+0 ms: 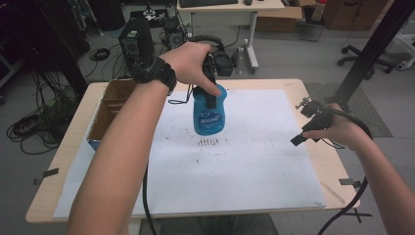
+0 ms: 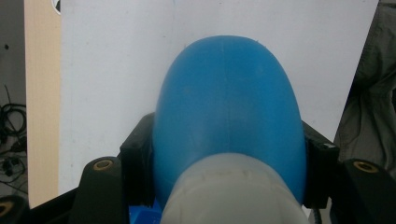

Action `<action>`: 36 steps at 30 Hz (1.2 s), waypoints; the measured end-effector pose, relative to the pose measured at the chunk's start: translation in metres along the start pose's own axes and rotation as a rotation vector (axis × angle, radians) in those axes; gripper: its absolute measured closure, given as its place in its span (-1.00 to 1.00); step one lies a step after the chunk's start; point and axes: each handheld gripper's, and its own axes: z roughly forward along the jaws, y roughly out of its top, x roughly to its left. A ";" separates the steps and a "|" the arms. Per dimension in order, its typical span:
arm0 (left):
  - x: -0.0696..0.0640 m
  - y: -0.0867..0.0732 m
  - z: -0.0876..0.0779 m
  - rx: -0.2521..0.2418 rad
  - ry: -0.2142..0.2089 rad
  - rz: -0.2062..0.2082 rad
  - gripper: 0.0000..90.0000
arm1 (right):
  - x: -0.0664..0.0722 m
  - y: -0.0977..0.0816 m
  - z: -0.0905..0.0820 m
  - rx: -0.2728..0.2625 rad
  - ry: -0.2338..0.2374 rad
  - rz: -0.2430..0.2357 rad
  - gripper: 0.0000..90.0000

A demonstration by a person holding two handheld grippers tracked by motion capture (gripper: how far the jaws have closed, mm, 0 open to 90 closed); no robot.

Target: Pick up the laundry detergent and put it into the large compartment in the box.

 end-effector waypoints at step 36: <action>0.025 -0.014 -0.036 -0.026 0.005 -0.295 -0.16 | -0.004 -0.002 0.000 -0.005 0.007 0.004 -0.56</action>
